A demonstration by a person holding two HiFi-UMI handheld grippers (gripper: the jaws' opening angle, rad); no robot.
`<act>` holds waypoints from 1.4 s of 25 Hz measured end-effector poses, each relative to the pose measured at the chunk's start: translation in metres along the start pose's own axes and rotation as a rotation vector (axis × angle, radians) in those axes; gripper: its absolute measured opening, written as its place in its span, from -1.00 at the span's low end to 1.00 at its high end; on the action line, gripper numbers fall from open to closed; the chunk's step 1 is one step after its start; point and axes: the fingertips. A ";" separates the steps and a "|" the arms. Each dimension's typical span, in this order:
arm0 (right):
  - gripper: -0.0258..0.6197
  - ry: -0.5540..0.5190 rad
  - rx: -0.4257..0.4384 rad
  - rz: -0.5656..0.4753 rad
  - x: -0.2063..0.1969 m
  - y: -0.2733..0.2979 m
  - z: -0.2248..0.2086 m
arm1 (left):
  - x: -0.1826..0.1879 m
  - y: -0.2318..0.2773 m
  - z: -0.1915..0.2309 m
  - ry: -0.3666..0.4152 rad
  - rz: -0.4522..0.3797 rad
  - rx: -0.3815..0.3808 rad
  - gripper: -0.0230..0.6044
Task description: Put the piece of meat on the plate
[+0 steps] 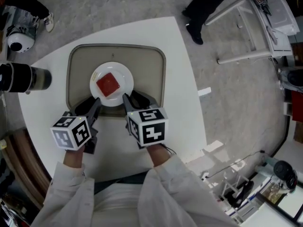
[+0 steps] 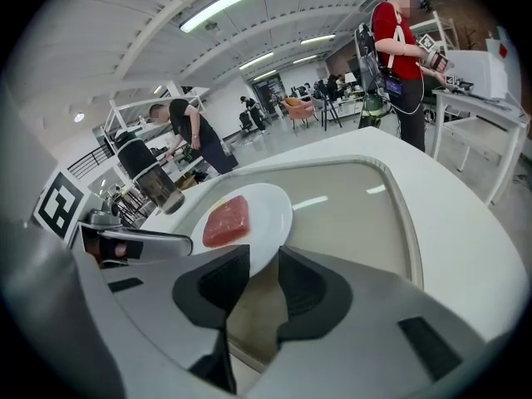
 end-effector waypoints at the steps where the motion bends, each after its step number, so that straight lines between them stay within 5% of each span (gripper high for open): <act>1: -0.58 0.000 -0.007 0.010 -0.001 0.002 -0.001 | -0.001 0.001 0.000 0.008 0.005 0.005 -0.64; 16: -0.58 -0.033 -0.050 -0.012 0.001 -0.001 -0.002 | 0.000 0.000 0.002 0.027 -0.015 0.020 -0.64; 35: -0.58 0.016 -0.050 -0.166 -0.025 -0.062 0.053 | -0.023 -0.078 -0.013 0.109 -0.077 -0.119 -0.64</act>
Point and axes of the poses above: the fingertips, and each gripper's own axes: y forward along the fingers, z to its left, x out of its top, and after that the axes turned 1 degree about y, right-handed
